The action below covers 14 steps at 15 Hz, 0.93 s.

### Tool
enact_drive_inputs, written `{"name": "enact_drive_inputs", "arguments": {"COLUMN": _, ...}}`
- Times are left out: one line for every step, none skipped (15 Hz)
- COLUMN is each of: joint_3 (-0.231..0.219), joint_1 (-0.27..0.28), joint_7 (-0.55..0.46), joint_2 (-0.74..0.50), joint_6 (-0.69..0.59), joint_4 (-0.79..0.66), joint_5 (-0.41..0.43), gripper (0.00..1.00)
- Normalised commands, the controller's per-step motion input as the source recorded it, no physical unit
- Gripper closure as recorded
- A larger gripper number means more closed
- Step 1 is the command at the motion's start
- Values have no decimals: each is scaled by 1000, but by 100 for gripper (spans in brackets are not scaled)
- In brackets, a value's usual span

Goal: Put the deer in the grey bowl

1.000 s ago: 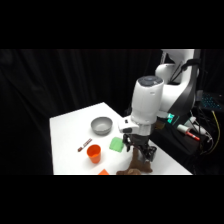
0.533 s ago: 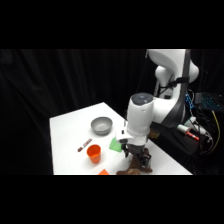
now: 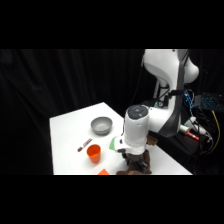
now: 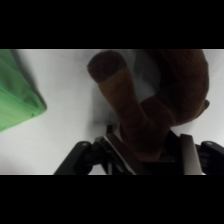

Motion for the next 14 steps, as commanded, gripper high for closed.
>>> {"name": "enact_drive_inputs", "arguments": {"joint_3": -113, "joint_1": 143, "joint_7": -80, "joint_2": -2, "joint_6": -99, "joint_4": 131, "joint_5": 25, "gripper": 60}}
{"name": "enact_drive_inputs", "arguments": {"joint_3": -121, "joint_1": 145, "joint_7": -73, "joint_2": -37, "joint_6": -122, "joint_4": 118, "joint_5": 11, "gripper": 67}}
{"name": "enact_drive_inputs", "arguments": {"joint_3": -112, "joint_1": 126, "joint_7": -69, "joint_2": -79, "joint_6": -172, "joint_4": 107, "joint_5": 22, "gripper": 76}}
{"name": "enact_drive_inputs", "arguments": {"joint_3": -115, "joint_1": 119, "joint_7": -53, "joint_2": -127, "joint_6": -224, "joint_4": 95, "joint_5": 22, "gripper": 83}}
{"name": "enact_drive_inputs", "arguments": {"joint_3": -128, "joint_1": 122, "joint_7": -29, "joint_2": -188, "joint_6": -265, "joint_4": 78, "joint_5": 10, "gripper": 91}}
{"name": "enact_drive_inputs", "arguments": {"joint_3": -122, "joint_1": 110, "joint_7": -18, "joint_2": -233, "joint_6": -304, "joint_4": 68, "joint_5": 14, "gripper": 96}}
{"name": "enact_drive_inputs", "arguments": {"joint_3": -146, "joint_1": 124, "joint_7": 21, "joint_2": -270, "joint_6": -359, "joint_4": 67, "joint_5": -10, "gripper": 97}}
{"name": "enact_drive_inputs", "arguments": {"joint_3": -144, "joint_1": 119, "joint_7": 35, "joint_2": -284, "joint_6": -370, "joint_4": 63, "joint_5": -21, "gripper": 96}}
{"name": "enact_drive_inputs", "arguments": {"joint_3": -140, "joint_1": 109, "joint_7": 53, "joint_2": -304, "joint_6": -400, "joint_4": 65, "joint_5": -33, "gripper": 94}}
{"name": "enact_drive_inputs", "arguments": {"joint_3": -132, "joint_1": 96, "joint_7": 69, "joint_2": -330, "joint_6": -425, "joint_4": 67, "joint_5": -44, "gripper": 94}}
{"name": "enact_drive_inputs", "arguments": {"joint_3": -125, "joint_1": 83, "joint_7": 78, "joint_2": -348, "joint_6": -442, "joint_4": 70, "joint_5": -60, "gripper": 94}}
{"name": "enact_drive_inputs", "arguments": {"joint_3": -121, "joint_1": 76, "joint_7": 93, "joint_2": -351, "joint_6": -412, "joint_4": 67, "joint_5": -84, "gripper": 94}}
{"name": "enact_drive_inputs", "arguments": {"joint_3": -120, "joint_1": 56, "joint_7": 106, "joint_2": -362, "joint_6": -391, "joint_4": 60, "joint_5": -99, "gripper": 95}}
{"name": "enact_drive_inputs", "arguments": {"joint_3": -120, "joint_1": 30, "joint_7": 115, "joint_2": -362, "joint_6": -367, "joint_4": 48, "joint_5": -114, "gripper": 94}}
